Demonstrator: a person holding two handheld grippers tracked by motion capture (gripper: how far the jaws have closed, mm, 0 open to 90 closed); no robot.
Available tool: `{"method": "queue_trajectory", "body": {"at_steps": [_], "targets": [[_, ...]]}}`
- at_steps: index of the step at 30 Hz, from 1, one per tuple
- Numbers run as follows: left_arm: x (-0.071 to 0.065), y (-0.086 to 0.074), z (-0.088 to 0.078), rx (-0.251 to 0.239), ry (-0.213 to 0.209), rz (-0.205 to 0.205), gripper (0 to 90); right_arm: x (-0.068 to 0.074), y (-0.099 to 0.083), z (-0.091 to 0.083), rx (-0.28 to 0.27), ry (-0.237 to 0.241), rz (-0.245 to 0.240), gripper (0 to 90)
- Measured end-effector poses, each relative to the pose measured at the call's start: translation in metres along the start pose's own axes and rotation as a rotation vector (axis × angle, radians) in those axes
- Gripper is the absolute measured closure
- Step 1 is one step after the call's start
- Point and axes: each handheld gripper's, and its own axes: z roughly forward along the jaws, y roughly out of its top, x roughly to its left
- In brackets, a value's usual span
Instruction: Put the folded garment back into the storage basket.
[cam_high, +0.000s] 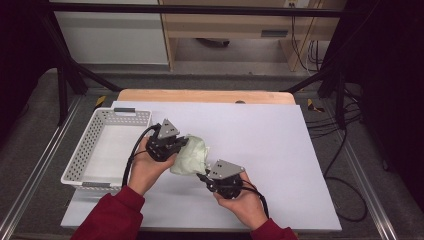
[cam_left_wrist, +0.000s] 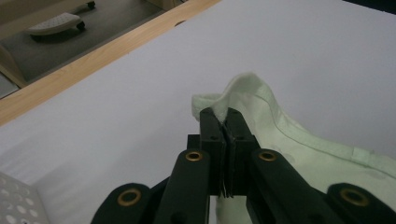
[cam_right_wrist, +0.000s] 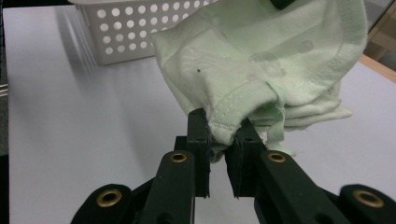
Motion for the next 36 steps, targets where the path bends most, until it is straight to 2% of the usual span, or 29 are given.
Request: {"method": "queue_trajectory", "body": {"at_steps": [7, 9, 16, 20, 25, 32, 36], "targets": [[0.012, 0.008, -0.004, 0.009, 0.027, 0.017, 88.1, -0.003, 0.012, 0.007, -0.032, 0.009, -0.023, 80.9], [0.015, 0.01, -0.003, 0.01, 0.029, 0.023, 88.0, -0.005, 0.015, 0.009, -0.047, 0.018, -0.016, 81.0], [0.021, 0.016, -0.006, 0.005, 0.046, 0.022, 88.0, -0.01, 0.027, 0.013, -0.063, 0.025, -0.022, 81.0], [0.024, 0.02, -0.011, 0.01, 0.058, 0.037, 88.0, -0.013, 0.033, 0.015, -0.075, 0.029, -0.027, 80.9], [0.033, 0.027, -0.021, 0.001, 0.075, 0.041, 88.0, -0.015, 0.044, 0.017, -0.097, 0.036, -0.029, 81.0], [0.048, 0.033, -0.042, -0.021, 0.127, 0.046, 88.0, -0.018, 0.068, 0.027, -0.13, 0.068, -0.051, 81.0], [0.062, 0.033, -0.056, -0.031, 0.146, 0.026, 88.0, -0.017, 0.081, 0.036, -0.14, 0.071, -0.067, 81.0]]}}
